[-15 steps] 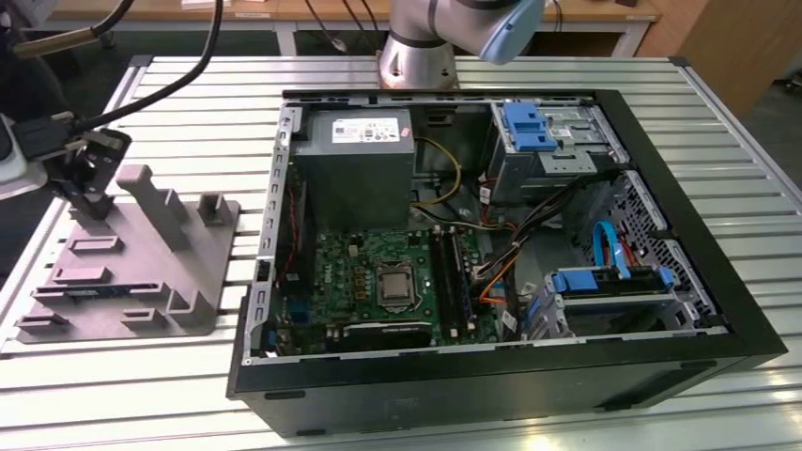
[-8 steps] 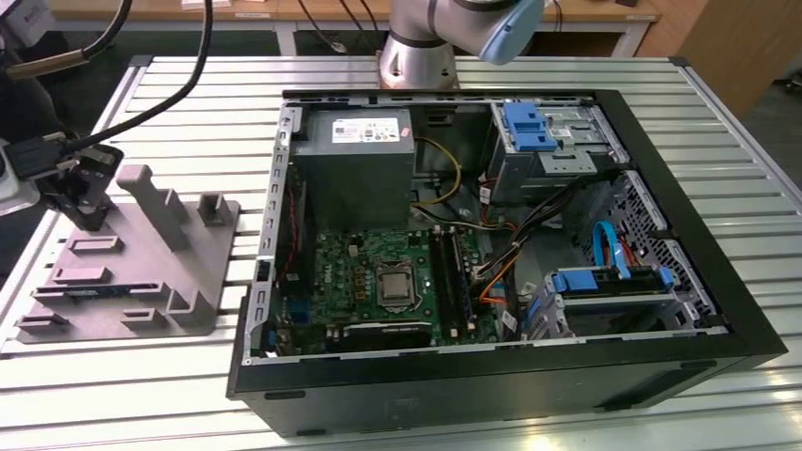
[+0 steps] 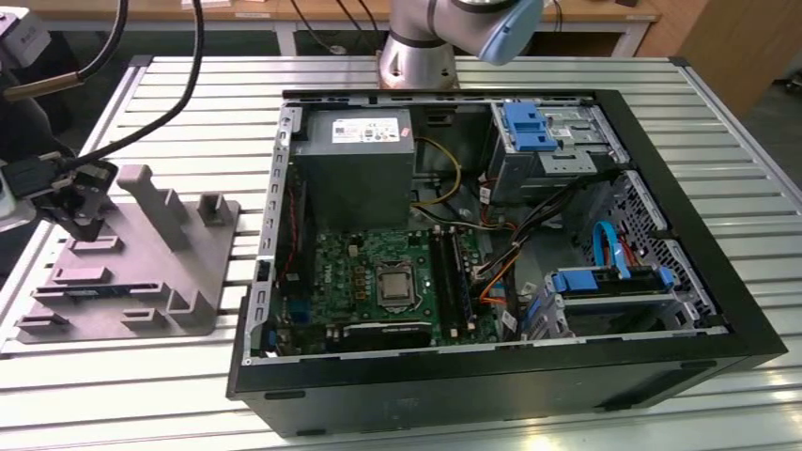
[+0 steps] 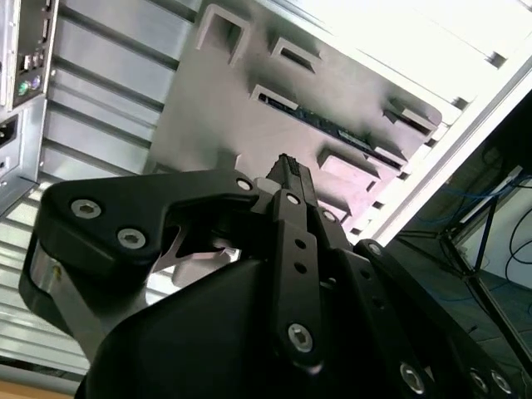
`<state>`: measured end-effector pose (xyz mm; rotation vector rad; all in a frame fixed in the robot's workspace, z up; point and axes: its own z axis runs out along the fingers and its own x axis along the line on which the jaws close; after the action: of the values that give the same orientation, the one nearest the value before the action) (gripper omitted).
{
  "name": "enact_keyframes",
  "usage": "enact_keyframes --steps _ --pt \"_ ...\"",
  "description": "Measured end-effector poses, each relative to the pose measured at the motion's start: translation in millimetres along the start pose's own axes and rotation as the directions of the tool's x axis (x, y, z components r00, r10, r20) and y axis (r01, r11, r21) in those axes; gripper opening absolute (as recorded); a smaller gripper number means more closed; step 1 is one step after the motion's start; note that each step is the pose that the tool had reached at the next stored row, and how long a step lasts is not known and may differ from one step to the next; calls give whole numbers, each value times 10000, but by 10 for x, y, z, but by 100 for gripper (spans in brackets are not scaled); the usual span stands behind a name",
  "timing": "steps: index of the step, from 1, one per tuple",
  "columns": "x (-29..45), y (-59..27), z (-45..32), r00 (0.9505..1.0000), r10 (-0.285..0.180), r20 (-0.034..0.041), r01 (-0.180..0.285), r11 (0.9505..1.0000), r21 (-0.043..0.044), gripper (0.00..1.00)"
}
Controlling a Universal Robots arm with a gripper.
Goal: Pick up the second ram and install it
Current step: 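Reach for the second ram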
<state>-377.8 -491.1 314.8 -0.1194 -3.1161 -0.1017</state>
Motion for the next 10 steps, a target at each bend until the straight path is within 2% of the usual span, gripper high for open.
enact_keyframes --steps 10 --pt "165 -74 182 10000 -1 -1 1 10000 1 10"
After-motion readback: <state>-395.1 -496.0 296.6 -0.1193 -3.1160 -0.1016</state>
